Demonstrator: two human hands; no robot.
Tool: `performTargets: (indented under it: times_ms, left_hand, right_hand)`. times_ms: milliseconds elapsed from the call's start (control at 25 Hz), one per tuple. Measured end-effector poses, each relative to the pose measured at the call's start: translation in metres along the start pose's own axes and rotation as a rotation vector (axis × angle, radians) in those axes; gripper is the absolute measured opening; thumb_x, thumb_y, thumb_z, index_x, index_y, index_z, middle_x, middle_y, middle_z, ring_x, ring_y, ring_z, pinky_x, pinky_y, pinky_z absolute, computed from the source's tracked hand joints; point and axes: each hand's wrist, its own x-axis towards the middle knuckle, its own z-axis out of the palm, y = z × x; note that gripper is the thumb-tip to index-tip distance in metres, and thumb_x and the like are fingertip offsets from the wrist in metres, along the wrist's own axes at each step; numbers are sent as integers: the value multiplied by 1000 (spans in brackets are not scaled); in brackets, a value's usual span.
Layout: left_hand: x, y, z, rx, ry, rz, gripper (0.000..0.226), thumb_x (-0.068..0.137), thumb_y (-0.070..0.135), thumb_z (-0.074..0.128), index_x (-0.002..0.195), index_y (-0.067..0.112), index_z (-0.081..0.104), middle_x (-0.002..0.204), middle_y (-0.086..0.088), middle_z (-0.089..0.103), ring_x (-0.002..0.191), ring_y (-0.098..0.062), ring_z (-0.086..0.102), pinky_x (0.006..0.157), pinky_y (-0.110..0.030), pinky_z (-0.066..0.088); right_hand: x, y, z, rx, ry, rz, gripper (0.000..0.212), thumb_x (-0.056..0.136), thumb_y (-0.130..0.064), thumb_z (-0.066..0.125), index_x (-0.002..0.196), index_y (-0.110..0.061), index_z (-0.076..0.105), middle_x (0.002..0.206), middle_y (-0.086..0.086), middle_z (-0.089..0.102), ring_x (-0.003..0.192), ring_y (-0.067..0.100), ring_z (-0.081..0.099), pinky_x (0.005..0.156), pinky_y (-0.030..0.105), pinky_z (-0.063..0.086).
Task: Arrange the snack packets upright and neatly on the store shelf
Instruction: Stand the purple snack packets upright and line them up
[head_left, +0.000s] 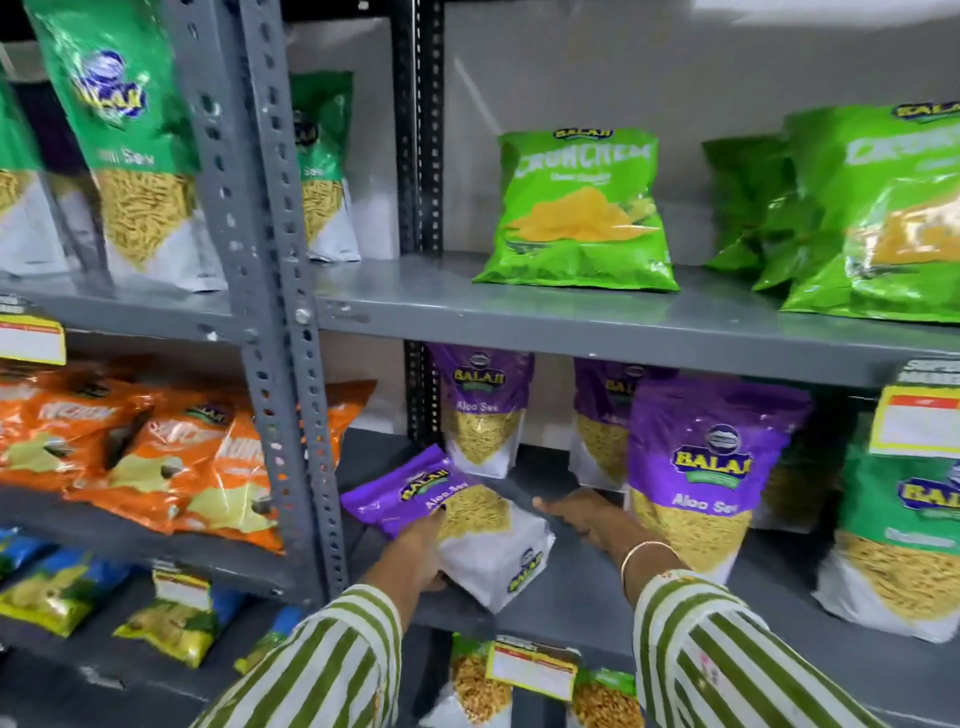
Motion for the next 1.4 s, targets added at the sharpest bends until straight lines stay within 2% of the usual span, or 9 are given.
performTargets:
  times_ms: [80, 200, 360, 560, 640, 760, 1120, 1280, 1400]
  left_hand:
    - [-13, -3, -7, -23, -147, -92, 39, 77, 40, 62, 101, 10, 63, 71, -12, 69, 78, -27, 63, 98, -46, 46]
    - [-64, 2, -4, -99, -331, -98, 31, 91, 25, 47, 73, 2, 58, 42, -11, 67, 55, -28, 64, 72, -36, 44]
    - [-62, 0, -24, -64, -388, -75, 19, 94, 12, 44, 80, 7, 57, 45, -10, 66, 62, -29, 61, 86, -45, 45]
    - [-68, -9, -51, 27, -353, -28, 24, 90, 3, 49, 66, 5, 53, 32, -3, 61, 27, -13, 59, 28, -27, 47]
    - [-70, -10, -52, -11, -294, -13, 21, 85, -2, 55, 65, 4, 53, 30, -3, 60, 25, -14, 57, 32, -29, 49]
    - [-70, -9, -53, -63, -207, 110, 23, 75, -15, 61, 65, 5, 56, 31, 0, 61, 26, -12, 57, 45, -34, 52]
    - [-91, 19, -43, 198, -217, 576, 38, 66, -21, 67, 76, 14, 58, 45, 15, 67, 47, 1, 63, 44, -9, 50]
    - [-87, 22, -34, 255, -156, 672, 40, 62, -12, 76, 83, 19, 59, 80, -4, 66, 76, -19, 61, 67, -24, 54]
    - [-72, 21, -22, 354, -109, 751, 41, 56, -4, 81, 77, 23, 58, 78, -3, 66, 77, -18, 60, 68, -25, 52]
  right_hand:
    - [7, -11, 18, 29, -4, -17, 42, 77, -42, 67, 107, -13, 60, 103, 5, 61, 90, 17, 60, 69, 21, 38]
    - [8, -14, 25, 23, -21, 9, 28, 84, -36, 60, 98, -13, 50, 75, 2, 49, 65, 11, 45, 64, 23, 37]
    - [17, -8, 40, -43, -72, 140, 40, 54, -53, 80, 67, -22, 57, 57, -1, 45, 56, 13, 38, 57, 25, 28]
    - [30, 0, 44, 17, -224, 232, 65, 22, -43, 93, 71, -21, 56, 73, 5, 51, 72, 16, 47, 69, 30, 37]
    - [5, -12, 50, 7, -278, 236, 55, 37, -35, 92, 77, -16, 59, 76, 4, 59, 81, 17, 53, 73, 27, 43]
    - [-29, -19, 49, 63, -254, 166, 26, 73, -11, 74, 60, -13, 52, 51, -1, 57, 50, 9, 50, 47, 16, 46]
    - [-59, -13, 45, 205, -4, -130, 25, 67, 2, 76, 69, -12, 55, 101, 18, 67, 88, 24, 62, 66, 24, 52]
    - [-53, -7, 43, 177, 117, -224, 35, 56, -6, 85, 71, -15, 55, 110, 23, 67, 103, 34, 64, 90, 46, 53]
    - [-43, 5, 45, 144, 236, -265, 45, 51, -8, 87, 78, -12, 51, 106, 21, 67, 100, 33, 64, 86, 45, 53]
